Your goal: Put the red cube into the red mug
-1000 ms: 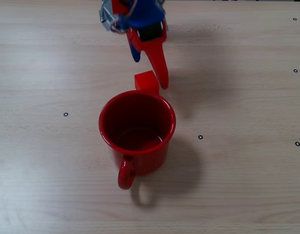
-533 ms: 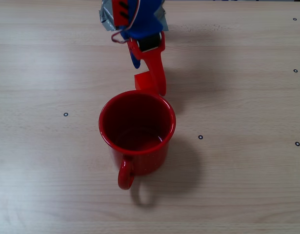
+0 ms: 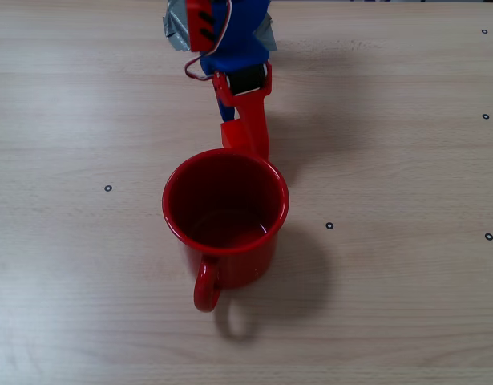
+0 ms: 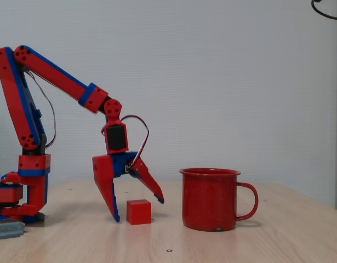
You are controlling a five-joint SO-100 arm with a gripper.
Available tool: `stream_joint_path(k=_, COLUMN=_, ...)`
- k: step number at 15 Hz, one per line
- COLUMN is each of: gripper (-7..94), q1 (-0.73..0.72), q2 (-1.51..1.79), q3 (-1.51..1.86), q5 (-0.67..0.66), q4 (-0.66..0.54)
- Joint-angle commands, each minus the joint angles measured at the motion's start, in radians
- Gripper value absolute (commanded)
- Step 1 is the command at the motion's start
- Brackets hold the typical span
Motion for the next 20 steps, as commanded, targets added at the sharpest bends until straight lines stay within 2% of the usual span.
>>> stream_joint_path(k=1, gripper=40, q1=-0.026, q2=0.032, q3=-0.003, q5=0.003, q4=-0.020)
stream_joint_path(k=4, gripper=31, q1=-0.031, q2=0.034, q3=0.003, q5=0.017, q4=-0.049)
stream_joint_path(k=7, gripper=6, q1=-0.031, q2=0.035, q3=0.006, q5=0.020, q4=-0.080)
stream_joint_path(k=8, gripper=1, q1=-0.029, q2=0.040, q3=0.006, q5=0.023, q4=-0.083)
stream_joint_path(k=15, gripper=0, q1=0.000, q2=0.087, q3=0.044, q5=-0.035, q4=-0.083)
stream_joint_path(k=18, gripper=0, q1=0.037, q2=0.190, q3=0.032, q5=-0.060, q4=0.015)
stream_joint_path(k=20, gripper=0, q1=0.060, q2=0.259, q3=-0.031, q5=-0.060, q4=0.146)
